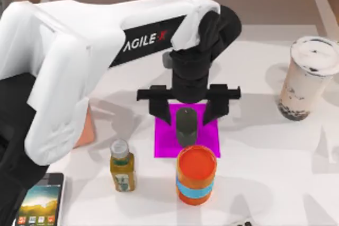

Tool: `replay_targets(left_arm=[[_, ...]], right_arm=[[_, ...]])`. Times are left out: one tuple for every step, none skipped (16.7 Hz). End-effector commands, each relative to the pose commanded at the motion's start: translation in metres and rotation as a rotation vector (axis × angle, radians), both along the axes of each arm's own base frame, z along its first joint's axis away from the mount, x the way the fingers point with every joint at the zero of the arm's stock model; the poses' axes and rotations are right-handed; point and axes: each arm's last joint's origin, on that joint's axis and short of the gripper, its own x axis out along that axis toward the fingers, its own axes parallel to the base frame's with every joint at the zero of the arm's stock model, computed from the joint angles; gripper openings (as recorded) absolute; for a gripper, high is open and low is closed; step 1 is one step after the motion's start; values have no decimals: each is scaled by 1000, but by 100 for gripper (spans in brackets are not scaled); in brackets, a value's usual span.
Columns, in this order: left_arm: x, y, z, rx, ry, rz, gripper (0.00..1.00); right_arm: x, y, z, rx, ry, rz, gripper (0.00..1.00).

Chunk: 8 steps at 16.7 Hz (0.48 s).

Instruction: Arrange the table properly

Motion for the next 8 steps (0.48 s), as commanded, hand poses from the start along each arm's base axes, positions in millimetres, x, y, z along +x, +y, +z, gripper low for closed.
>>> replay_targets(left_arm=[[0,0,0,0,0,0,98],[0,0,0,0,0,0,100],[0,0,0,0,0,0,100],[0,0,0,0,0,0,100],[0,0,0,0,0,0,100],[0,0,0,0,0,0,100],[0,0,0,0,0,0,100],[0,0,0,0,0,0,100]], right_arm=[[0,0,0,0,0,0,100],[0,0,0,0,0,0,100],[0,0,0,0,0,0,100],[0,0,0,0,0,0,100],[0,0,0,0,0,0,100],[0,0,0,0,0,0,100],[0,0,0,0,0,0,100],[0,0,0,0,0,0,100]])
